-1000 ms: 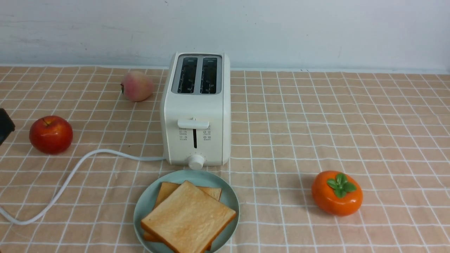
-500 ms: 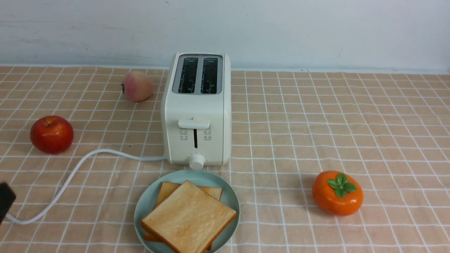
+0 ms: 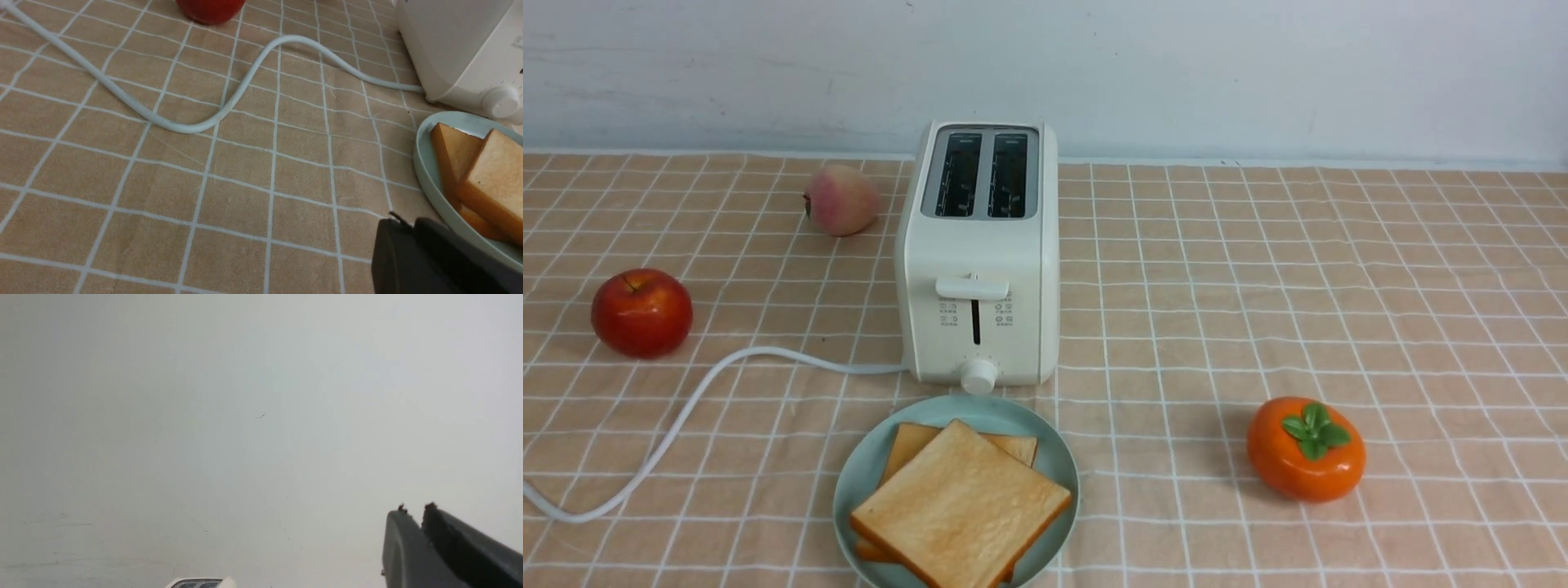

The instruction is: Take toasted bread from bread machine on light coffee tablecloth place on plate.

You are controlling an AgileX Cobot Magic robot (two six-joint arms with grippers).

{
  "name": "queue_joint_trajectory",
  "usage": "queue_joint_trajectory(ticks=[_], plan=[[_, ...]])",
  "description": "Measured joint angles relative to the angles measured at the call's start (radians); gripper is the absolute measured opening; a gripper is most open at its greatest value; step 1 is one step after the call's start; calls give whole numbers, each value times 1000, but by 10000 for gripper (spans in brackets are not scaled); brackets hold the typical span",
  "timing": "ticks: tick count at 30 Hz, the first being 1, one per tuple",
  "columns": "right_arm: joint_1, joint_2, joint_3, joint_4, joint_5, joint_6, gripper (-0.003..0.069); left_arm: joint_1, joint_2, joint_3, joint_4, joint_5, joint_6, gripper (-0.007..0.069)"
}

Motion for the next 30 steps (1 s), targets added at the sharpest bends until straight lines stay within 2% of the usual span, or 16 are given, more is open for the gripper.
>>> queue_joint_trajectory(ticks=[24,30], plan=[[0,0,0,0,0,0,105,0,0,0,0,1,0,71],[0,0,0,-120,-53,-89,111,0,0,0,0,1,0,73]])
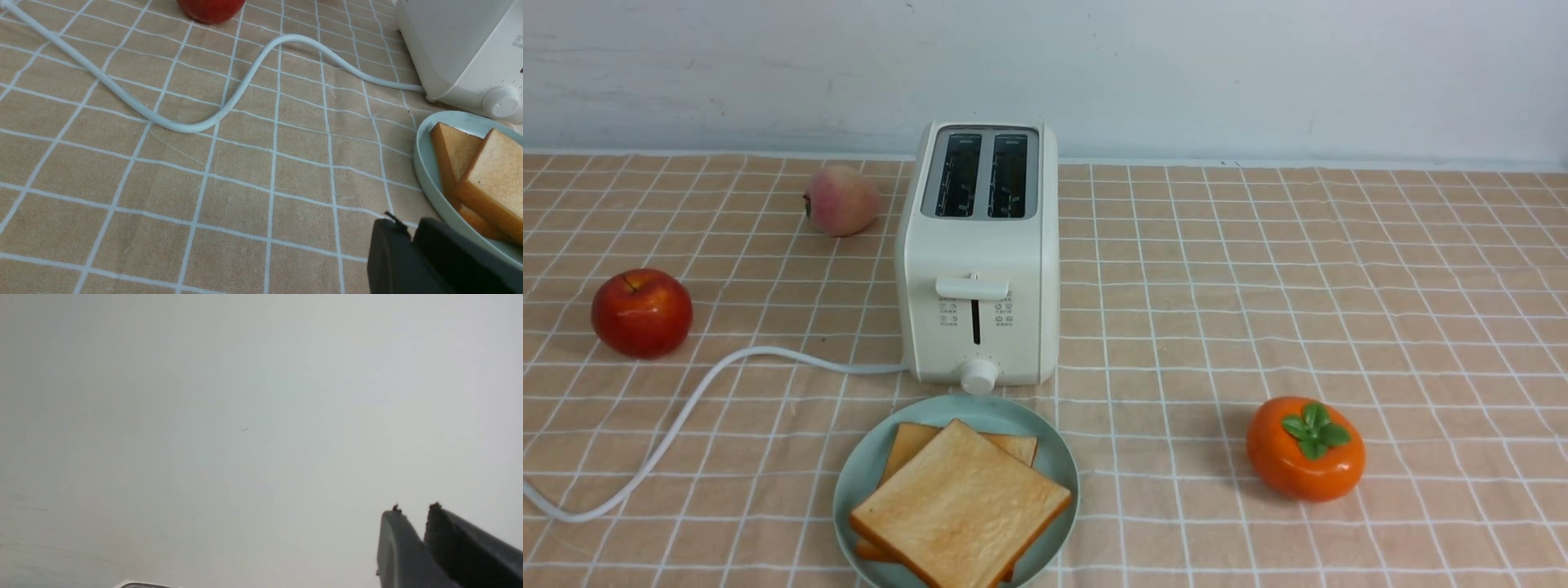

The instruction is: Take toasted bread from bread machine on light coffee tablecloth place on plate.

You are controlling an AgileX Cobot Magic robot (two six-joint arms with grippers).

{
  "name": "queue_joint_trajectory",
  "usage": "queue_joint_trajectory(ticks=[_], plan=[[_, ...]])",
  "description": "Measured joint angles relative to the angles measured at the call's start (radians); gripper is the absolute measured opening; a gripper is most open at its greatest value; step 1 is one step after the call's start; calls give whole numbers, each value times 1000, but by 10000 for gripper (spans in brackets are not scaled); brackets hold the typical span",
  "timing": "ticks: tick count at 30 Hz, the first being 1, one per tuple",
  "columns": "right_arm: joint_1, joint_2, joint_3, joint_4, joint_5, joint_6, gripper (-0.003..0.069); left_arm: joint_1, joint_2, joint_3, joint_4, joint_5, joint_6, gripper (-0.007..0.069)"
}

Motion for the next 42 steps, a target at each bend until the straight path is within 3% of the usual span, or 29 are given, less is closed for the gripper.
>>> queue_joint_trajectory(ticks=[6,9,15,21,25,42], plan=[[0,-1,0,-34,-5,-11,118,0,0,0,0,0,0,75],[-9,-7,0,4,50,81,122,0,0,0,0,0,0,83],[-117,-9,82,15,218,171,128,0,0,0,0,0,0,90],[-234,-18,368,-34,280,186,131,0,0,0,0,1,0,92],[-241,-79,512,-34,328,194,134,0,0,0,0,2,0,95],[-241,-91,513,-35,321,197,152,1,0,0,0,3,-1,110]])
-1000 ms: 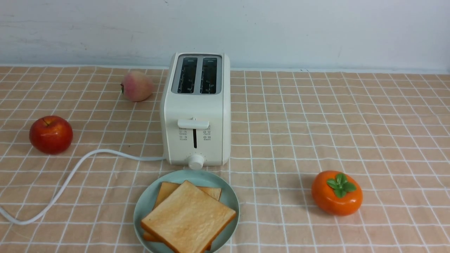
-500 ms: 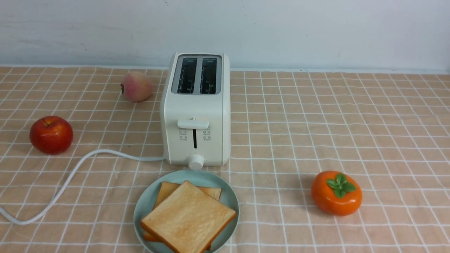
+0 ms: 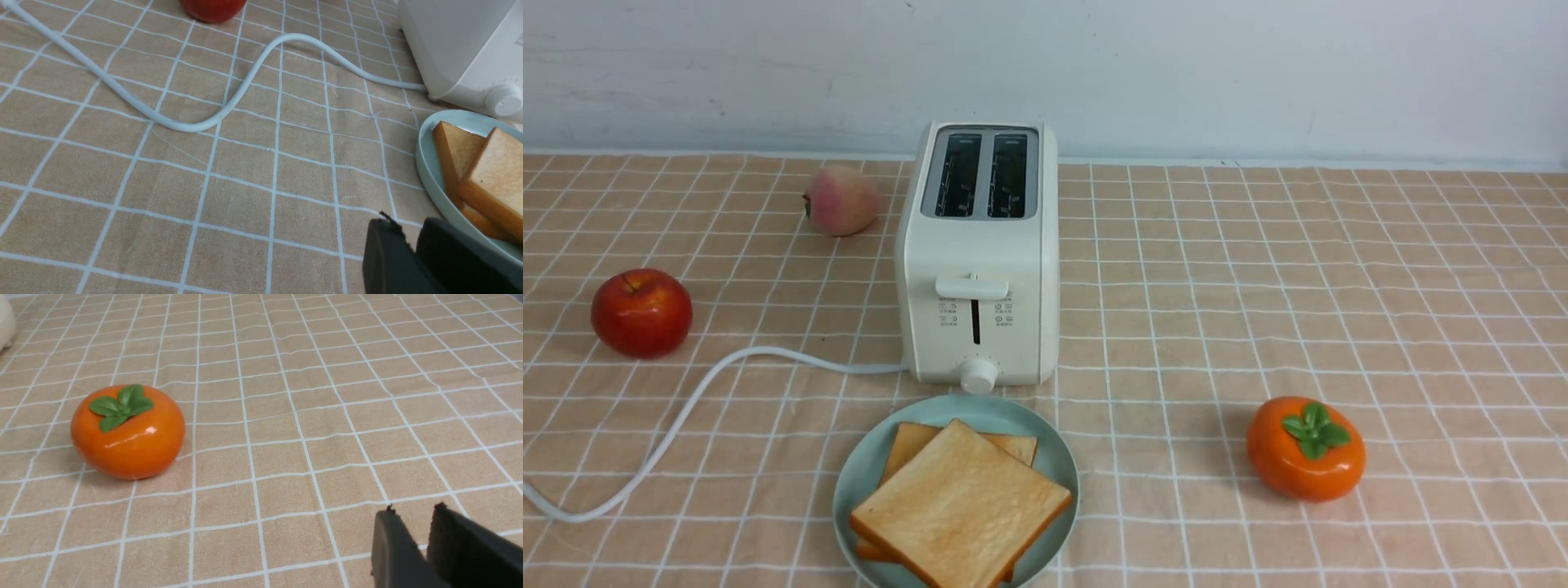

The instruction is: Take toasted bread from bread machine on light coffee tablecloth place on plate.

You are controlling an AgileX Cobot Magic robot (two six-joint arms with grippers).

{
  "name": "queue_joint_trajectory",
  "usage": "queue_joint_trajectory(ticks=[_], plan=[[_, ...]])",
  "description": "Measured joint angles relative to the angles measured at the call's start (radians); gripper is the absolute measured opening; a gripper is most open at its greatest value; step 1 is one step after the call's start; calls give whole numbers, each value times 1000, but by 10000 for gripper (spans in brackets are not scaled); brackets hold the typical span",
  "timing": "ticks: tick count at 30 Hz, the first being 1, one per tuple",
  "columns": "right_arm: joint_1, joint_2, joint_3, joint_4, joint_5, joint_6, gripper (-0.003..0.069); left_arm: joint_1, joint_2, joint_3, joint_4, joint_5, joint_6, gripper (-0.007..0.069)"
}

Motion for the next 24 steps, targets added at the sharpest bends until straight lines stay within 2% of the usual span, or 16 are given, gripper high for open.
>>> queue_joint_trajectory(ticks=[24], plan=[[0,0,0,0,0,0,166,0,0,0,0,0,0,120]])
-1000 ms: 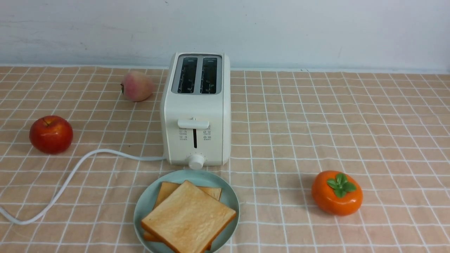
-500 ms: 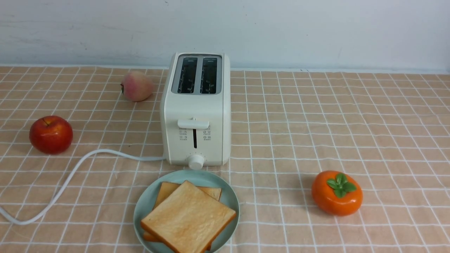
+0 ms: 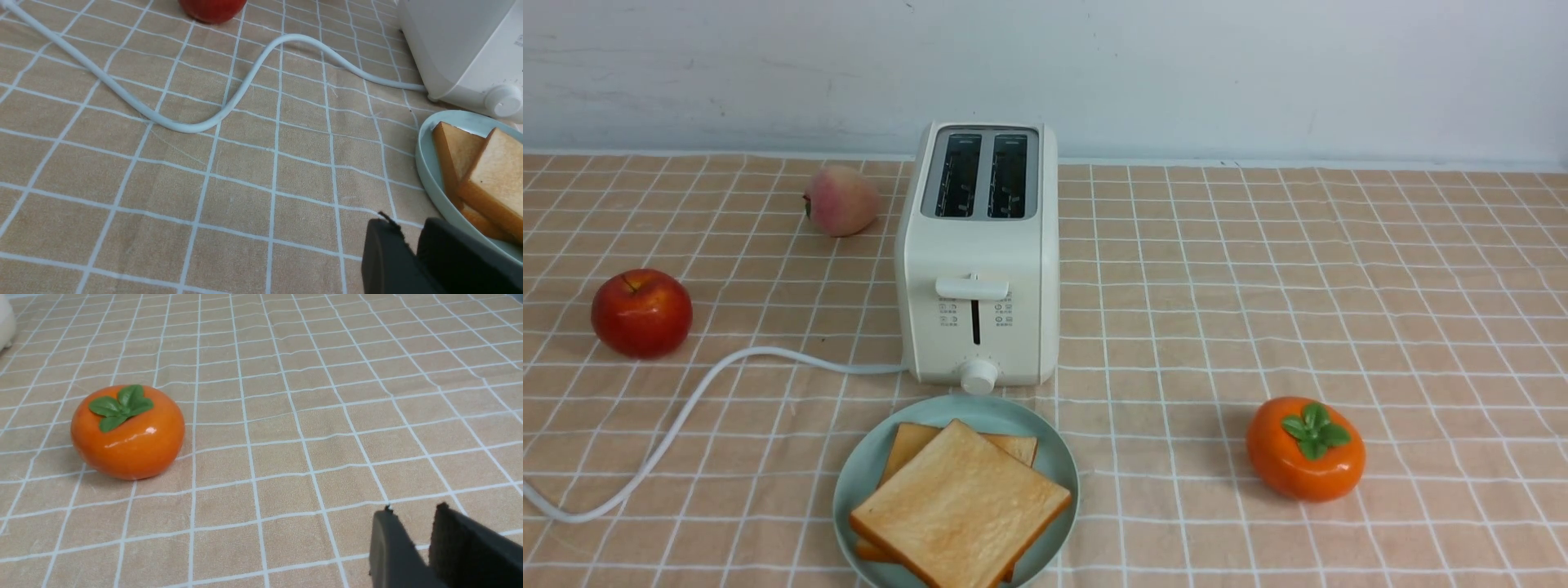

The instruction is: Take toasted bread from bread machine on light coffee tablecloth place on plate.

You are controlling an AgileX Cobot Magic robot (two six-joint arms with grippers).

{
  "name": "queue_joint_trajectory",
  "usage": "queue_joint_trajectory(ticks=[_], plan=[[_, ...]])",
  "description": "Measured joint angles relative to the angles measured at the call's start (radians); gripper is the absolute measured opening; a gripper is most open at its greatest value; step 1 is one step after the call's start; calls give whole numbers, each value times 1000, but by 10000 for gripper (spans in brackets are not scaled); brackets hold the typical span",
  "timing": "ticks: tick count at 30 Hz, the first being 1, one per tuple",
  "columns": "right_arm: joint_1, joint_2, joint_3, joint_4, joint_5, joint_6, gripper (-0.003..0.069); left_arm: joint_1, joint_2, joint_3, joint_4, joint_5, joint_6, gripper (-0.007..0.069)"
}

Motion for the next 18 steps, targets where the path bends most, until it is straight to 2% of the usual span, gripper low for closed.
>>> queue_joint_trajectory(ticks=[18], plan=[[0,0,0,0,0,-1,188,0,0,0,0,0,0,127]])
